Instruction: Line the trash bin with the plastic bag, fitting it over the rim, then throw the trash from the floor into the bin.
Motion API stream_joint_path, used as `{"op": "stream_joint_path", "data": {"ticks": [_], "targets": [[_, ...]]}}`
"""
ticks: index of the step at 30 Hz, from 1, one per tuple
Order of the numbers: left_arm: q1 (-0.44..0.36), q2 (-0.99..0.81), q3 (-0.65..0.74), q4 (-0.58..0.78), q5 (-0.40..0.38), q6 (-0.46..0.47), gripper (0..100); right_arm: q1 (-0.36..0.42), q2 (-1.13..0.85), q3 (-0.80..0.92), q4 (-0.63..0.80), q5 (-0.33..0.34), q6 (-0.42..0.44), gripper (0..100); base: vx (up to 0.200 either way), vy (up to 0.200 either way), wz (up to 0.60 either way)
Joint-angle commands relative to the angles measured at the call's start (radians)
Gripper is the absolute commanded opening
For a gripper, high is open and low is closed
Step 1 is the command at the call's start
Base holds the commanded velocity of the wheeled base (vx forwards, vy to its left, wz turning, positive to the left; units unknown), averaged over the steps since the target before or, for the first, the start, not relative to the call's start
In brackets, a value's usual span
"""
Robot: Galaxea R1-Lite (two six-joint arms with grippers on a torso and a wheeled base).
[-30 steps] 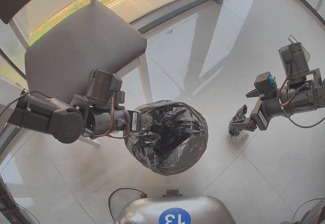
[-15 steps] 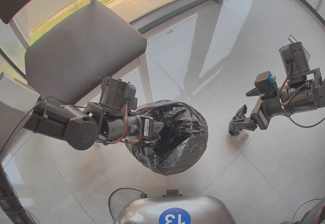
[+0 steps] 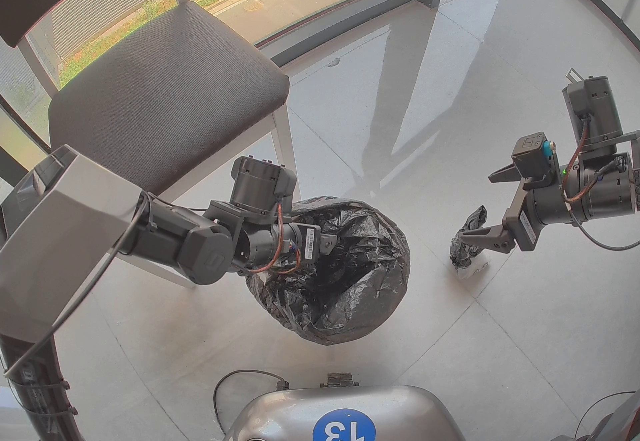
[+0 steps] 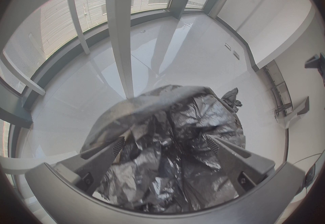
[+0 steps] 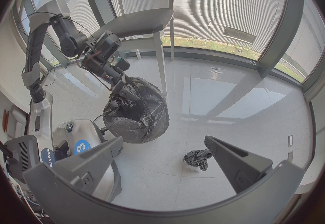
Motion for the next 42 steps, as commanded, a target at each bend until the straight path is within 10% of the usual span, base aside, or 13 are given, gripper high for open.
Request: {"op": "stream_joint_path", "data": {"ticks": [1, 28, 42], "targets": [[0.034, 0.071, -0.072, -0.002, 0.001, 0.003, 100, 0.0, -0.022, 0.002, -0.007, 0.003, -0.001, 100, 0.0, 0.0, 0.0], [0.049, 0.108, -0.189, -0.006, 0.001, -0.006, 100, -0.009, -0.026, 0.029, -0.007, 0.004, -0.017, 100, 0.0, 0.0, 0.0], [-0.026, -0.144, -0.012, -0.002, 0.005, 0.0, 100, -0.078, -0.029, 0.101, -0.005, 0.003, -0.021, 100, 0.0, 0.0, 0.0]]}}
